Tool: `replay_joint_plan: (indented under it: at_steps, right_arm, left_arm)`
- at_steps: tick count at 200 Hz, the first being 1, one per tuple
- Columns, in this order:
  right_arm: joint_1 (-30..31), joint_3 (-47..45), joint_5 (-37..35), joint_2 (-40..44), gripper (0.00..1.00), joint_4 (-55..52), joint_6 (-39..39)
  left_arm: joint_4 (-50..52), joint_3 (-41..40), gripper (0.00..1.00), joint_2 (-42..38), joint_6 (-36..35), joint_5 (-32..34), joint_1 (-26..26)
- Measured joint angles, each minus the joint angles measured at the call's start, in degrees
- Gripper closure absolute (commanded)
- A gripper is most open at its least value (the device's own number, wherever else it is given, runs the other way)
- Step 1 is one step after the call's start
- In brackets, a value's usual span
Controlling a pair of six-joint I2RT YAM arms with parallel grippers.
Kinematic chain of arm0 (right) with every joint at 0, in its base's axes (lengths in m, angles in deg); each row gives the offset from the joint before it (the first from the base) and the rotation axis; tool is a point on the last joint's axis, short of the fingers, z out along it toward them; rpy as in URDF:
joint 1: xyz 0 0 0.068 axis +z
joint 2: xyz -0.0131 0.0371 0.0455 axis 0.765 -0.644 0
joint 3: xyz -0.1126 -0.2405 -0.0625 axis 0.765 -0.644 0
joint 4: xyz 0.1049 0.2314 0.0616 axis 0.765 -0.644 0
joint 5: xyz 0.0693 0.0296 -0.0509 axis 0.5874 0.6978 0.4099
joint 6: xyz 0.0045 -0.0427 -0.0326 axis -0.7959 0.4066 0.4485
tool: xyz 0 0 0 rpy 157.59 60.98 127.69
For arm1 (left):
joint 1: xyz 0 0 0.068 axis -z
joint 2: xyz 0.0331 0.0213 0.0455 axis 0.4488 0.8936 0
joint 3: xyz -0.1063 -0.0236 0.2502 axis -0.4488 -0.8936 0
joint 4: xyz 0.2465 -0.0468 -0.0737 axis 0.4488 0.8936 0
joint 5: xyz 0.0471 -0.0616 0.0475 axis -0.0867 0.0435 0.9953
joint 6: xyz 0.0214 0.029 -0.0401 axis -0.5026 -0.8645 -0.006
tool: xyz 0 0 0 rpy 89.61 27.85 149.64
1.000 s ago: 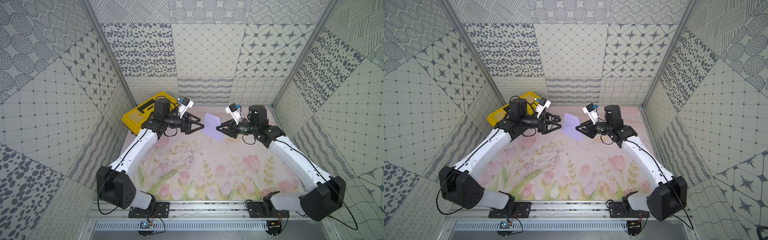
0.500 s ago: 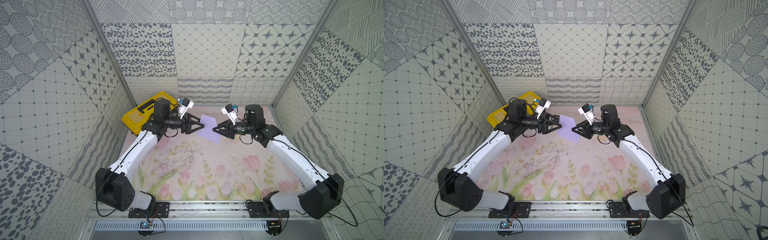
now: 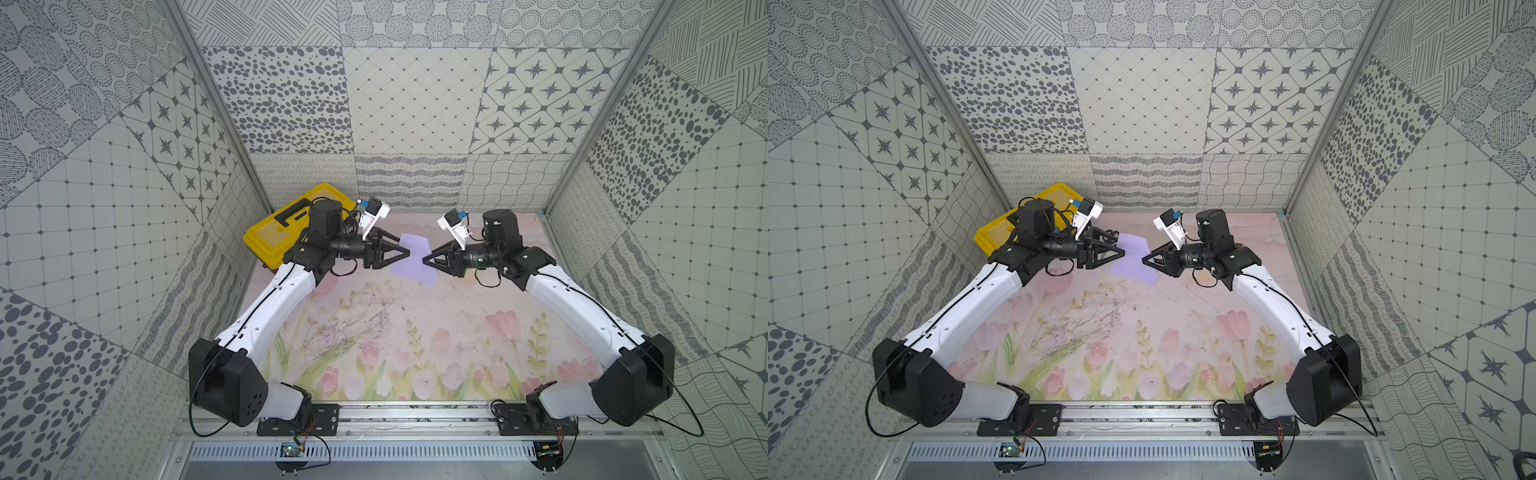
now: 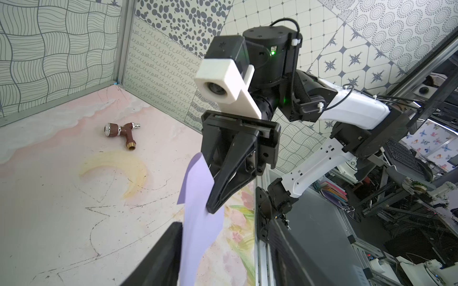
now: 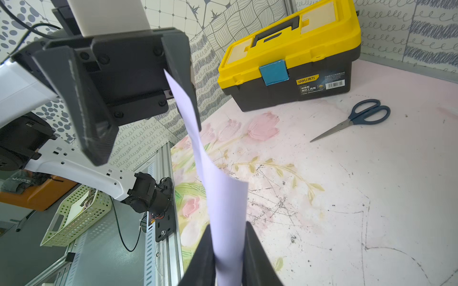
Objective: Fold the square paper along the opposite sides
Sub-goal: Pick up the paper from the center of the board.
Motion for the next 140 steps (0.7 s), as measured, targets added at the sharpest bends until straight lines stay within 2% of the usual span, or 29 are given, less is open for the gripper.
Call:
replay_joint_plan:
  at_steps: [14,75,140]
  right_arm:
    - [0.00,0.15,0.00,0.00,0.78,-0.02,0.00]
    - [0.00,0.66,0.02,0.00,0.78,-0.02,0.00]
    - [0.02,0.66,0.04,0.00,0.78,-0.02,0.00]
  left_arm:
    - [0.24,0.00,0.50,0.00,-0.37,0.33,0.00]
    - [0.42,0.02,0.55,0.39,-1.22,1.81,0.02]
    - [0.42,0.02,0.71,0.44,-1.79,2.45,0.02]
